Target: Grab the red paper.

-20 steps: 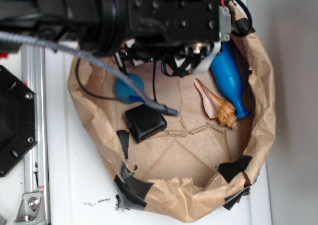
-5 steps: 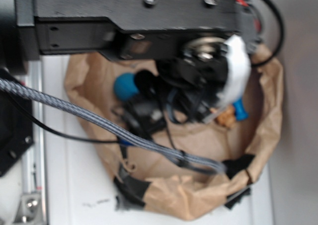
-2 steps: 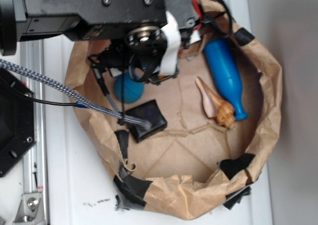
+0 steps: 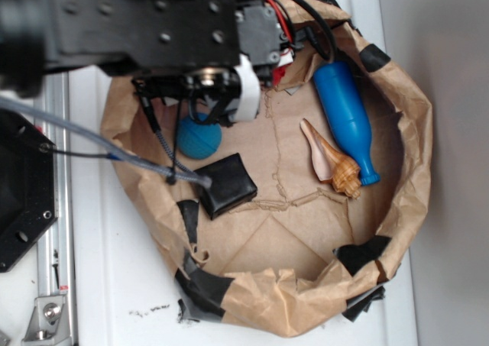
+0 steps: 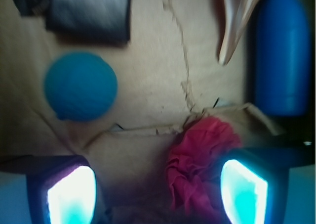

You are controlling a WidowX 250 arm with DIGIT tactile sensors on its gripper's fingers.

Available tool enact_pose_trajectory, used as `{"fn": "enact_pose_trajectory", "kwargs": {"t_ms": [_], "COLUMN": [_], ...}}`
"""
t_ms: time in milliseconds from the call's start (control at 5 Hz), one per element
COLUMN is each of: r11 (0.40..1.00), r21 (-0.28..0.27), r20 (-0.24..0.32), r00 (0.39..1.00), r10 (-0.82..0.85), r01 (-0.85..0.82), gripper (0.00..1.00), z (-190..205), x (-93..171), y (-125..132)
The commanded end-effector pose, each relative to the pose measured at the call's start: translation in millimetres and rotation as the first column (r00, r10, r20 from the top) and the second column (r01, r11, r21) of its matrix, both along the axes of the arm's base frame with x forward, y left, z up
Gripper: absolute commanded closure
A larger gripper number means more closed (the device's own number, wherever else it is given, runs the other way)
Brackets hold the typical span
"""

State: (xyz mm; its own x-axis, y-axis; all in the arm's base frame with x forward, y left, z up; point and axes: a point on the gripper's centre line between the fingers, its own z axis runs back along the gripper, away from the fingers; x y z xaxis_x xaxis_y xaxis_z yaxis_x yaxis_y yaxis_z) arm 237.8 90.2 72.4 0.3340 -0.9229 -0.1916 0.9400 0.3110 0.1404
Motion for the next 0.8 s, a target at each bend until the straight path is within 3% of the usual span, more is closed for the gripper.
{"fn": "enact_pose_trajectory", "kwargs": {"t_ms": [0, 600], "r11": [1.000, 0.990], "r21": [0.011, 0.022], "r20": [0.062, 0.016], "r00": [0.998, 0.991], "r10": [0.011, 0.136], "r01": [-0.012, -0.137], "gripper": [0.00, 0.00], "z": [-7.5, -21.6], "x": [30.1, 40.4], "y": [9.9, 52.2]}}
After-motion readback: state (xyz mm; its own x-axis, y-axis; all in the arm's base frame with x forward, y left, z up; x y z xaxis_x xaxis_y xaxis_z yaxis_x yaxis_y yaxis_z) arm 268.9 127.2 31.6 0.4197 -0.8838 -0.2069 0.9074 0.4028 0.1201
